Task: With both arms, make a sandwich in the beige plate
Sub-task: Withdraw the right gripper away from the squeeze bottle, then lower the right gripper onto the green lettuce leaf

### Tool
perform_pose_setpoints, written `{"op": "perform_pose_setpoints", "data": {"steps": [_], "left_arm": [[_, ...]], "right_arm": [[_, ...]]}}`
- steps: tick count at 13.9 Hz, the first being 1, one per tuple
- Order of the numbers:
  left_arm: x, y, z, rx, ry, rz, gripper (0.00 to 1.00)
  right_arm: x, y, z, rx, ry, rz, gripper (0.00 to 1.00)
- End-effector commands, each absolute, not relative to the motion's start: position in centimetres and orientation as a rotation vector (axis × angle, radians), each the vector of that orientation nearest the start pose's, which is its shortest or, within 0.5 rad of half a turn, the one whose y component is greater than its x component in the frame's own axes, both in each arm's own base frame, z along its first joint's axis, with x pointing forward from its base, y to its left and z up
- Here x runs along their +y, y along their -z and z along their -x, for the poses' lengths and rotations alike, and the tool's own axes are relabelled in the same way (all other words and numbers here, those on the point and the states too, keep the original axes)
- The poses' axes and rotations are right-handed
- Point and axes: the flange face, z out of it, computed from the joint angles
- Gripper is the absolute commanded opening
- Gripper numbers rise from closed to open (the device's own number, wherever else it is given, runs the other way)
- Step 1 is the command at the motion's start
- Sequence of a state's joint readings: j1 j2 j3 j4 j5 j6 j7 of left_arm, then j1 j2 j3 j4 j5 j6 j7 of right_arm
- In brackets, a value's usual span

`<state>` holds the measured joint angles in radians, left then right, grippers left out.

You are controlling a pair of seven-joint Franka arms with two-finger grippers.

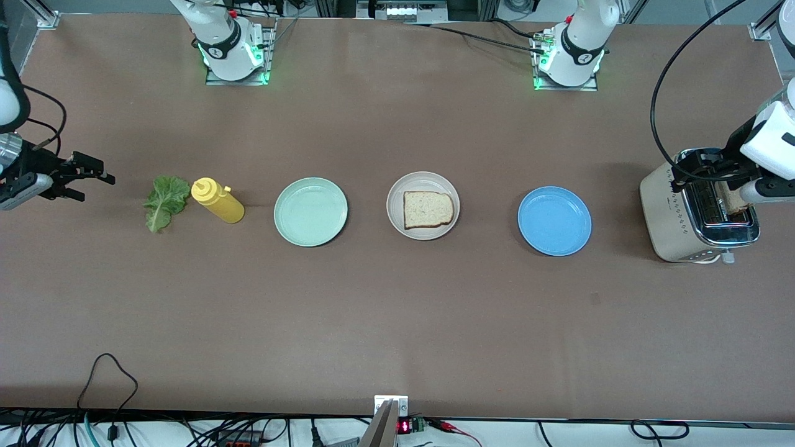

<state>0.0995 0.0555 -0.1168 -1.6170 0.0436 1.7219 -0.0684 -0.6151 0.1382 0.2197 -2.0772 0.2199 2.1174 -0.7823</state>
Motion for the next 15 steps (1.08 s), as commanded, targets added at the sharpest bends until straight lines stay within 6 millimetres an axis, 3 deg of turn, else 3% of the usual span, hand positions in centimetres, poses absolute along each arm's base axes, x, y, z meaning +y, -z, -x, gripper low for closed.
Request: {"op": "perform_pose_setpoints", "data": {"steps": [1,4,7,9,15], "left_arm": [[-0.3,-58.9,-57.8,-0.044,0.077,3.087,1.0],[-0.2,-58.9,-57.8,-0.044,0.077,3.087,1.0],[0.2,-59.0,-57.8,-0.056,0.079,3.087,1.0],[0.2,-59.1,-57.8,-0.056,0.081,3.088,1.0],[0.5,-59.2,-57.8,-0.066,0.083,3.089,1.0]], "right_arm": [[-18.6,-38.1,-53.3,-0.181,0.005,3.006,1.0],[-17.1,-38.4,-54.3,0.173,-0.059,3.111,1.0],[-15.7,-36.4,-55.0,0.601,-0.107,3.062,1.0],[-15.3,-35.4,-55.4,0.587,-0.103,3.145,1.0],[-14.6,-31.0,-56.3,0.528,-0.112,3.152,1.0]]}}
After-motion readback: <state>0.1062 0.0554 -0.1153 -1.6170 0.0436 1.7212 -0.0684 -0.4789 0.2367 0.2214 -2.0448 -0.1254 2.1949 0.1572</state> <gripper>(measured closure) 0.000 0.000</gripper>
